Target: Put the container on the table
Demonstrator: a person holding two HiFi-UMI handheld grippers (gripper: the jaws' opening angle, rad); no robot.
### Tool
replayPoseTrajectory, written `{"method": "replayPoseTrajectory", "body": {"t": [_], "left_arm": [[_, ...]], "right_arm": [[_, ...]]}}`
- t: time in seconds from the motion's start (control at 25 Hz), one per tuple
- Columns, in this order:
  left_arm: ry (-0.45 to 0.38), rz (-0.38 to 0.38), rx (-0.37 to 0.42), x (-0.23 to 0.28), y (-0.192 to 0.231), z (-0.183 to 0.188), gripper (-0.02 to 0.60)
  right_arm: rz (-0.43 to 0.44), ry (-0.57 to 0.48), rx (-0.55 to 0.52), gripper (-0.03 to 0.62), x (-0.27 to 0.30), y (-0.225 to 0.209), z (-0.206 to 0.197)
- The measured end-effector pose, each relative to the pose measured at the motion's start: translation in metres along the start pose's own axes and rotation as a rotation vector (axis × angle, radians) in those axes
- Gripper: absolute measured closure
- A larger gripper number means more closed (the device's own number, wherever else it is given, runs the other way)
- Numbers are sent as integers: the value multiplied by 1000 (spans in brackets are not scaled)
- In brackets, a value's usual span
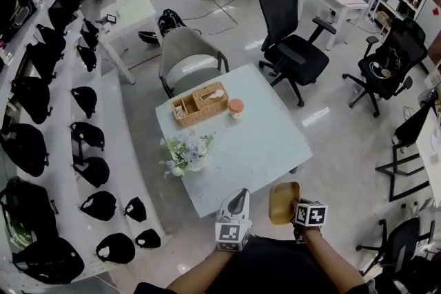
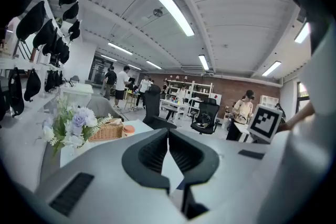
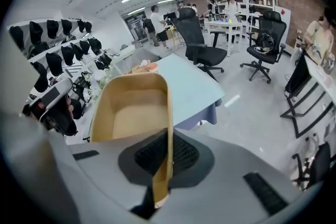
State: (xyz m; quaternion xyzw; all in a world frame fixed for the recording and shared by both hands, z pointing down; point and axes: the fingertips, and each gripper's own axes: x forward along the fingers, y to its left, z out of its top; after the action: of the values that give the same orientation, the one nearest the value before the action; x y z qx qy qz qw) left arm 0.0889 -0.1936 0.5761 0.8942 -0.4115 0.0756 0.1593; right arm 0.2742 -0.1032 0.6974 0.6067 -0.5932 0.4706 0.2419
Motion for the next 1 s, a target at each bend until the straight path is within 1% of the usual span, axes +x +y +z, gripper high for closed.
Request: {"method": "replayPoseTrajectory", "body": {"t": [0.12,0.32,0.44,0.52,0.68,0.8,1.0], "left_arm": [[-9,16,-62,16,21,9,569],[-29,42,-83,33,52,23,569],[-38,75,-123,45,76,32,569],[-38,89,-124,52,86,36,569],[-23,116,-82,59,93,38,569],[-19,153,-93,66,96,32,569],[-6,231,-129,80,99,29,569]], "right_arm": [[-5,19,-55,592,19,12,25],[-8,43,-82,592,43,31,52],[12,45,-84,592,58,43,71],[15,55,-108,592,65,47,80],[9,80,-131,592,79,37,93],[21,89,-150,592,97,29,112],[40,140,-231,592,137,21,145]]}}
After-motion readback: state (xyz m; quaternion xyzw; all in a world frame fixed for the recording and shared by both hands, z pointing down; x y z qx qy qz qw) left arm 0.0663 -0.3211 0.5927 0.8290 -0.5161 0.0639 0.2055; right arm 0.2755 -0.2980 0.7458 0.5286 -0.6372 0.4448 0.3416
